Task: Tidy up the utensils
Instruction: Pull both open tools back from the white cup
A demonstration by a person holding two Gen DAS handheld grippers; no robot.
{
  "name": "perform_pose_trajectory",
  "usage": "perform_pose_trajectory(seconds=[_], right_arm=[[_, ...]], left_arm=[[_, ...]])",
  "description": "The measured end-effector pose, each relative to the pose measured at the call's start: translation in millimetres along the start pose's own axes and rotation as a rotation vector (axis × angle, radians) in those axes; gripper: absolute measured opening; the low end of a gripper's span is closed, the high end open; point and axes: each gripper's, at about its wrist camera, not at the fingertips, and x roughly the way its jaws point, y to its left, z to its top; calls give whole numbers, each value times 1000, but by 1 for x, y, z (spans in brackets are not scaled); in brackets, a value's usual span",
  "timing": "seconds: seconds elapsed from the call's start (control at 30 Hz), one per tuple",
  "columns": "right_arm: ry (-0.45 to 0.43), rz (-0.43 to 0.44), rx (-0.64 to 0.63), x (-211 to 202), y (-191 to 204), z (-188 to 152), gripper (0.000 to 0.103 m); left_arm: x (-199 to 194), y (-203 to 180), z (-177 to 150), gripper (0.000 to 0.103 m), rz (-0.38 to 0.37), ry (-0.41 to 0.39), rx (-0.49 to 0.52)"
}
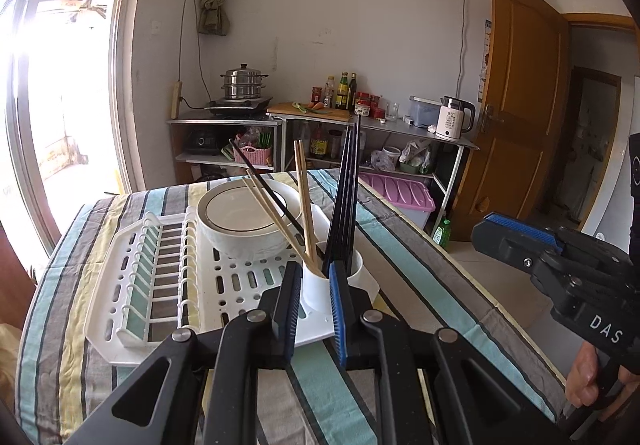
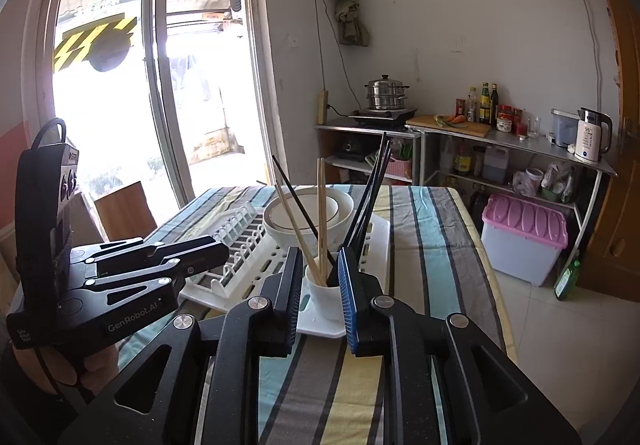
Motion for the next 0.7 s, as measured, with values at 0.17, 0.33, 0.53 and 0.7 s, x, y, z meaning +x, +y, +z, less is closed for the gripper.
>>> perform_pose_trajectory(seconds=[0.17, 0.33, 0.53, 0.7], right_arm=[[0, -5, -16, -18, 13, -20, 19], [8, -5, -21, -33, 21, -40, 19], [33, -15, -13, -46, 27, -64, 19], [51, -29, -8, -54, 33, -82, 19]], left_arm=[[-28, 0, -26, 16, 38, -7, -6], [-54, -7, -52, 23, 77, -24, 11], [-73, -13, -75, 23, 93, -25, -2], [-83, -12, -94, 23, 108, -17, -29]])
